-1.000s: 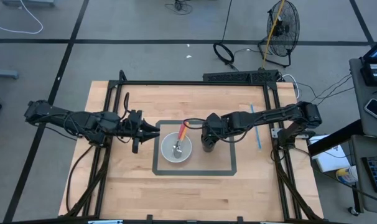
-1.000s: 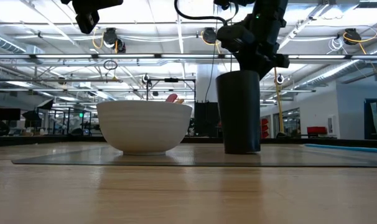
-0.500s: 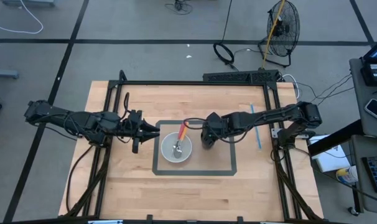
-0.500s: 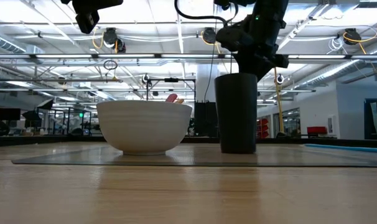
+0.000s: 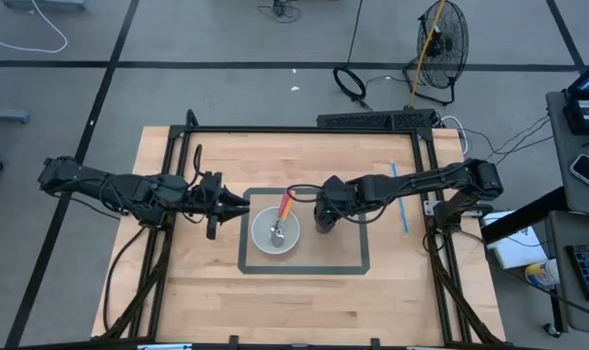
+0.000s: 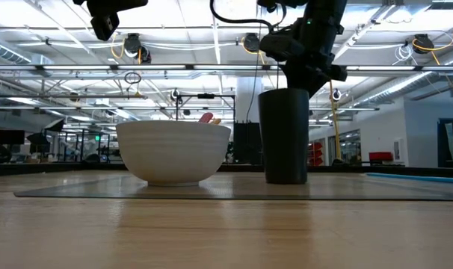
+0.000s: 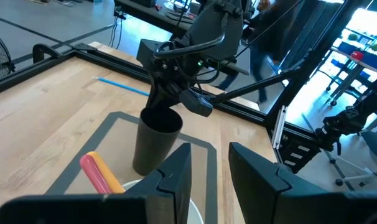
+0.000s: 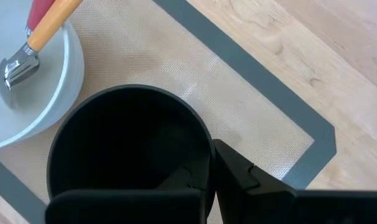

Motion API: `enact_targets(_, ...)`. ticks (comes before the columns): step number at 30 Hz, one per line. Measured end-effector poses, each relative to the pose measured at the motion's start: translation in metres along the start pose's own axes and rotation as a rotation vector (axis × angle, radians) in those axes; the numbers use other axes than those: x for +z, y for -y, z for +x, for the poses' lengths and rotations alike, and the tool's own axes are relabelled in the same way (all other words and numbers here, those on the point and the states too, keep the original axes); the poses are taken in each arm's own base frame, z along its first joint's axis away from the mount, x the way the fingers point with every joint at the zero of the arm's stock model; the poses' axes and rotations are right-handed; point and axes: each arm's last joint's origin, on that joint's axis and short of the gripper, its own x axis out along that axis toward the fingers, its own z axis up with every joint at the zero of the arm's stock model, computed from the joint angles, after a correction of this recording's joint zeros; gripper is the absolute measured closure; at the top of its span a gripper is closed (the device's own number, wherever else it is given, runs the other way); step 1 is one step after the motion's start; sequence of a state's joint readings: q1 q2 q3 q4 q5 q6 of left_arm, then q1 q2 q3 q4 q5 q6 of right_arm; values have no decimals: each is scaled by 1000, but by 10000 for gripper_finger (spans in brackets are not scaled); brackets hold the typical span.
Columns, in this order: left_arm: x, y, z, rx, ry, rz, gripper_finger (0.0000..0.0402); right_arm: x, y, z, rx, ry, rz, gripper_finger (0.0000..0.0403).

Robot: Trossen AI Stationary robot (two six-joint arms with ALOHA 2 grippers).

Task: Pick & Place Utensil
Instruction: Put the black cup on the light brown mat to the right of the white bowl

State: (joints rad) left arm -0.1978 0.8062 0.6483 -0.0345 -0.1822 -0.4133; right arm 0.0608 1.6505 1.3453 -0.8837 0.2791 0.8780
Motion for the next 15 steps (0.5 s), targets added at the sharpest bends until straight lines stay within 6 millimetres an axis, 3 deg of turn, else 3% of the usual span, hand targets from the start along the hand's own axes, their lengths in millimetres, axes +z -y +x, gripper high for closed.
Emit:
enact_targets(7,0,0,0,0,0,-2,289,-1,0,0,13,-18,0,394)
enact_targets(15,0,0,0,0,0,-11,289,-1,-1,0,26,-31,0,328)
